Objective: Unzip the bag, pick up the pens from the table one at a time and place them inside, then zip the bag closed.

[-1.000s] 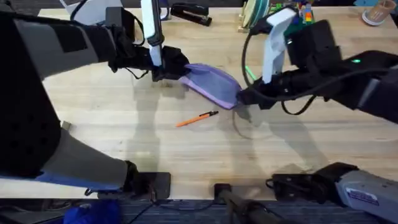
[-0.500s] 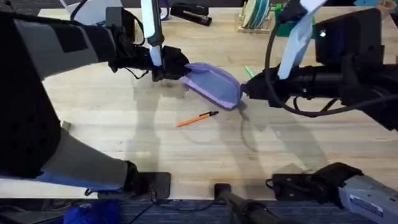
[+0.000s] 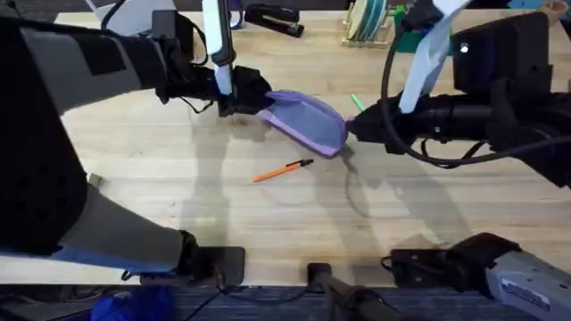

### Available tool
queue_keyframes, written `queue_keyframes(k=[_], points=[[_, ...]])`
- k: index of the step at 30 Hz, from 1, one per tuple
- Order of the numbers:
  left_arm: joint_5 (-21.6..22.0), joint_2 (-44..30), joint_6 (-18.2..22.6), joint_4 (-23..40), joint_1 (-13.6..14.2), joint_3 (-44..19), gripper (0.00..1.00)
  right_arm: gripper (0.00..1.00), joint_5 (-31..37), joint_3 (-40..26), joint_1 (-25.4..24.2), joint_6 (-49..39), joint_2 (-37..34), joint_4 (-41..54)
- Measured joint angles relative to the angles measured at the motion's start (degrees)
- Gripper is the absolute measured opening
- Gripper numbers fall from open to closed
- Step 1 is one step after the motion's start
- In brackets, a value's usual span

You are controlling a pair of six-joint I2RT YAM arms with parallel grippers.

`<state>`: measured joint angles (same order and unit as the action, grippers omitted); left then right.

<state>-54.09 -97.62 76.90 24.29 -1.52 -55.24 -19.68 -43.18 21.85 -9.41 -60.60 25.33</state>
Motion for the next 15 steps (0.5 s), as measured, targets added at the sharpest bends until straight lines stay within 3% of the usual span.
queue_keyframes(k=[15], points=[[0.25,0.0,0.0,-0.09,-0.02,0.0,0.042,0.032,0.17,0.0,0.12,3.68,-5.47,-7.92]])
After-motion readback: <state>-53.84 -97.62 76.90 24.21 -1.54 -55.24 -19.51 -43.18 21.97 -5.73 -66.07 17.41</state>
